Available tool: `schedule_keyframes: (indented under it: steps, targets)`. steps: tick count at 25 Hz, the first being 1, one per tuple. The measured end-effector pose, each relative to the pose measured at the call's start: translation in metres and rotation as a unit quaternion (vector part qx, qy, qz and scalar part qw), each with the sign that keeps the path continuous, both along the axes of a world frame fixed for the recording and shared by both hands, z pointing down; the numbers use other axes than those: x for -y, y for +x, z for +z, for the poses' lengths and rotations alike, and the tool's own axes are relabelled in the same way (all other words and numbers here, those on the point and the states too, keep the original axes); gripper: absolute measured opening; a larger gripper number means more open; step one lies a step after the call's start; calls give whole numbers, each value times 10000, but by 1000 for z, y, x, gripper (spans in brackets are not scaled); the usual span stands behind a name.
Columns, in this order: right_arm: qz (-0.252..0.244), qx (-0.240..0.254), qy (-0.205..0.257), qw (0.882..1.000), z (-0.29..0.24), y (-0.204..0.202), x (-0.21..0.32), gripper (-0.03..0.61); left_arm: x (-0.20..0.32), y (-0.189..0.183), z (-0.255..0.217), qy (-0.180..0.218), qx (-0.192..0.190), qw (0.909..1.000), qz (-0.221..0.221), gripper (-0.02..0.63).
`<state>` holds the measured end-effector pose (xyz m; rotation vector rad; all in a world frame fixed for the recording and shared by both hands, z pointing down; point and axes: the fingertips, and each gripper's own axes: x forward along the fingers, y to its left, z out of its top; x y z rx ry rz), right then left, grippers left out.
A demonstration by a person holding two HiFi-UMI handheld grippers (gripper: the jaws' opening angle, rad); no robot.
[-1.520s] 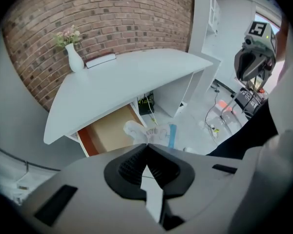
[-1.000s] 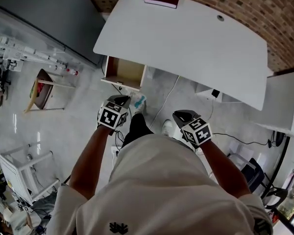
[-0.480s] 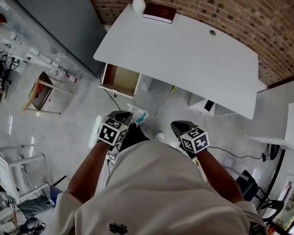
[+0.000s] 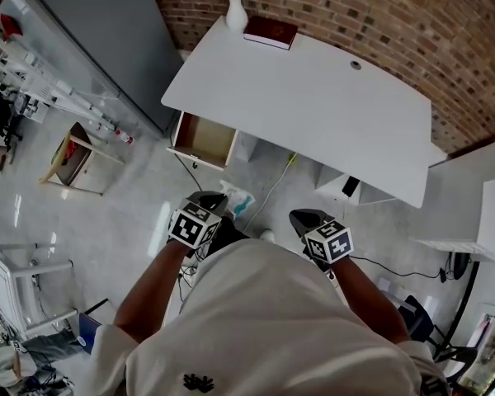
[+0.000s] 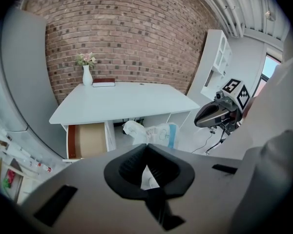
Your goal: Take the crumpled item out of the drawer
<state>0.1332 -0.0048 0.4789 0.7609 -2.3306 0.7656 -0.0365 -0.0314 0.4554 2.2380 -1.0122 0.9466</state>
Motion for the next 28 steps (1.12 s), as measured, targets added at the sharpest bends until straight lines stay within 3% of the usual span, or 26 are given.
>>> schedule_keyframes:
  steps: [12, 28]
  targets:
    - [-316, 26, 153, 9994, -15, -11, 3, 29, -10, -2, -2, -37, 48, 10000, -53, 23]
    - [-348, 149, 129, 9992, -19, -11, -7, 29, -13, 11, 4, -111, 33, 9999, 57, 23]
